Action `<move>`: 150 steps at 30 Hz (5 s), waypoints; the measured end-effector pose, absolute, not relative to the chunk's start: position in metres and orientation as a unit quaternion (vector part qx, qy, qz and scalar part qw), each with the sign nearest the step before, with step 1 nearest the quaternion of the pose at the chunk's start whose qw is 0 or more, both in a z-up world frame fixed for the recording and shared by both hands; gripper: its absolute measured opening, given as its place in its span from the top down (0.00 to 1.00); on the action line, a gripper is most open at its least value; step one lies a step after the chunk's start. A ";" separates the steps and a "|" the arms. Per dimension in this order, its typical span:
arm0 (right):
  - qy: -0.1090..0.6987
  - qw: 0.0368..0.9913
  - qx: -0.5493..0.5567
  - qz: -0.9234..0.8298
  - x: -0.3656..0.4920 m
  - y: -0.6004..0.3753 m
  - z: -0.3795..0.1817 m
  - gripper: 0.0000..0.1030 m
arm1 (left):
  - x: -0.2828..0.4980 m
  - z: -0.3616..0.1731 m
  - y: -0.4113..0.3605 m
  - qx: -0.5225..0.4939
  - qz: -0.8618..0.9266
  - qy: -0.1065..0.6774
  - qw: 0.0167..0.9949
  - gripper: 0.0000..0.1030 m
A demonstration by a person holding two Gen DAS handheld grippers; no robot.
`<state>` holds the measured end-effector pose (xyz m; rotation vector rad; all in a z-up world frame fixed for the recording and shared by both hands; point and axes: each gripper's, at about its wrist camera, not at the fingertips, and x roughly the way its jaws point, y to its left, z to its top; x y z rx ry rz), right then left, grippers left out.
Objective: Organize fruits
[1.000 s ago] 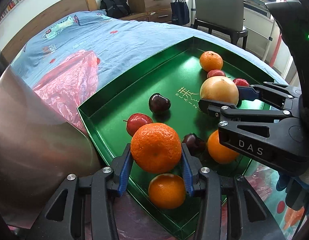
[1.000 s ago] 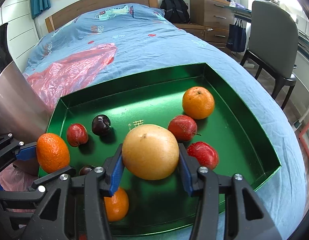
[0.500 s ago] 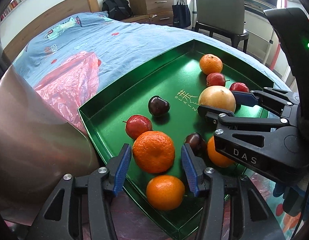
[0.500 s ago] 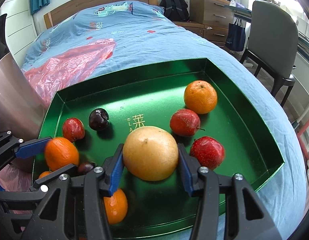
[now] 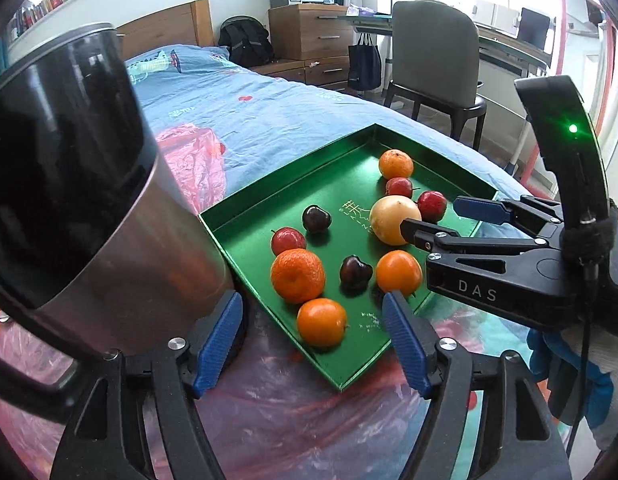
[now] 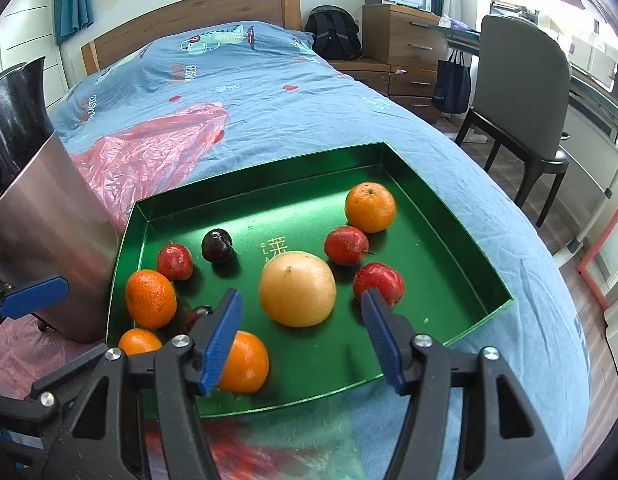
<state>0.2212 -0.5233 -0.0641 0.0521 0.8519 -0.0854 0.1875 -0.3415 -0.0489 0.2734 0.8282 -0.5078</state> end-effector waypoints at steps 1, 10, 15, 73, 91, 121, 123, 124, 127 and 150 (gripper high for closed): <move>0.413 0.909 0.025 -0.042 0.216 -0.521 -0.063 0.00 | 0.181 -0.046 -0.336 0.130 -0.245 0.394 0.876 0.30; 0.423 0.905 0.016 -0.034 0.167 -0.482 -0.059 0.00 | 0.133 -0.036 -0.265 0.097 -0.228 0.398 0.883 0.30; 0.426 0.905 0.005 -0.020 0.145 -0.449 -0.059 0.00 | 0.111 -0.034 -0.223 0.081 -0.195 0.393 0.895 0.30; 0.408 0.911 -0.042 -0.035 0.098 -0.342 -0.070 0.00 | 0.073 -0.056 -0.088 0.015 -0.069 0.408 0.910 0.07; 0.410 0.910 -0.052 -0.024 0.103 -0.338 -0.073 0.00 | 0.077 -0.063 -0.078 0.007 -0.066 0.416 0.907 0.07; 0.400 0.915 -0.050 -0.022 0.116 -0.345 -0.057 0.00 | 0.077 -0.056 -0.077 0.010 -0.062 0.405 0.912 0.07; 0.400 0.915 -0.048 -0.020 0.117 -0.344 -0.057 0.00 | 0.077 -0.056 -0.077 0.010 -0.060 0.404 0.913 0.07; 0.400 0.915 -0.048 -0.019 0.117 -0.344 -0.057 0.00 | 0.077 -0.056 -0.076 0.009 -0.060 0.404 0.913 0.07; 0.401 0.915 -0.048 -0.016 0.119 -0.343 -0.056 0.00 | 0.078 -0.055 -0.075 0.007 -0.060 0.403 0.913 0.07; 0.384 0.922 -0.050 0.005 0.130 -0.337 -0.035 0.00 | 0.077 -0.043 -0.081 0.007 -0.063 0.391 0.918 0.07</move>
